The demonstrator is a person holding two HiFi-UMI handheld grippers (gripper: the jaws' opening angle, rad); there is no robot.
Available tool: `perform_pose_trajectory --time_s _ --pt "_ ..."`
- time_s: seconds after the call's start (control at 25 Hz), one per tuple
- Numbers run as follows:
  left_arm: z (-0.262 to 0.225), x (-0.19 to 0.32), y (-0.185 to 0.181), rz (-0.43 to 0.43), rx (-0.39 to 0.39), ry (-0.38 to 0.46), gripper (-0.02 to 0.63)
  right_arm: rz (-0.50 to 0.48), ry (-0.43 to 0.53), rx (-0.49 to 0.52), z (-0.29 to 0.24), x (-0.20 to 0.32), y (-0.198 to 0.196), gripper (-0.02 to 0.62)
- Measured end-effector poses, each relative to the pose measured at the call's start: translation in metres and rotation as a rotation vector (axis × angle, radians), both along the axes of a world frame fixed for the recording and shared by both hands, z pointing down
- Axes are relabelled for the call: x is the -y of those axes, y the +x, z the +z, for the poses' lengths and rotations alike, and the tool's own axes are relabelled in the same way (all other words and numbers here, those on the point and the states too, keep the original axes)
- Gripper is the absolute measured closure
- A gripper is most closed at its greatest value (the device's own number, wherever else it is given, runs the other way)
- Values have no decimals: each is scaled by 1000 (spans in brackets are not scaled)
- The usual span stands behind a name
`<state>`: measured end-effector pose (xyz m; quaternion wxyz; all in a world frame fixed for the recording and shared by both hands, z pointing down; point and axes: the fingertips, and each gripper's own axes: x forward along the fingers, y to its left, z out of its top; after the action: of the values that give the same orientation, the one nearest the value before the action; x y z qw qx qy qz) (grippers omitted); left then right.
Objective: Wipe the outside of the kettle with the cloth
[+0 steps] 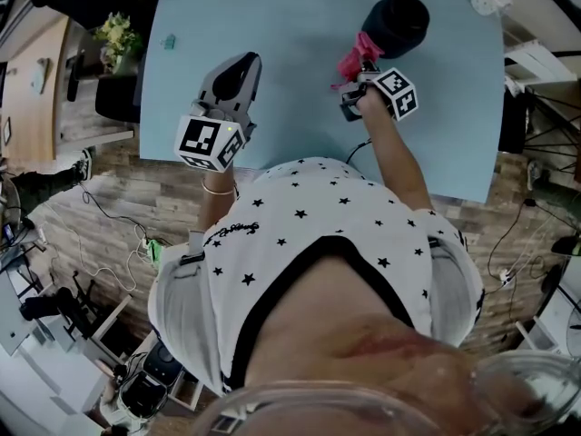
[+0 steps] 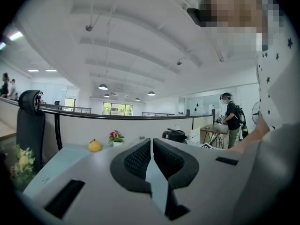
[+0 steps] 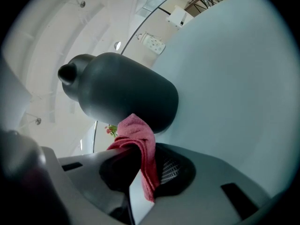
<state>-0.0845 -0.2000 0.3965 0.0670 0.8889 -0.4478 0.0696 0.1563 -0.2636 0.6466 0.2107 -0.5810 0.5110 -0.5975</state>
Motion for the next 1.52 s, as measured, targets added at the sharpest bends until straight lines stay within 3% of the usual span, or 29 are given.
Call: perform_pose_trajectory --time_s 0.32,0.56,0.76,1.24,1.36,1.52 --pt "-1 -2 -3 -5 0 3 566 -31 6 -47 1 -2 1 528" --pt "-2 -3 3 16 -4 10 566 -200 82 -105 -25 -20 -34 528" --pt "-7 -5 10 47 -10 19 566 -304 201 -174 -64 -30 -46 528" --pt "-6 -13 28 94 -9 20 566 -372 574 -489 -167 -26 8 528" --pt "-6 -15 30 94 -8 22 566 -349 595 -515 -177 -25 23 528" --pt "-7 -17 31 93 -6 27 566 -316 536 -535 -164 -24 45 528"
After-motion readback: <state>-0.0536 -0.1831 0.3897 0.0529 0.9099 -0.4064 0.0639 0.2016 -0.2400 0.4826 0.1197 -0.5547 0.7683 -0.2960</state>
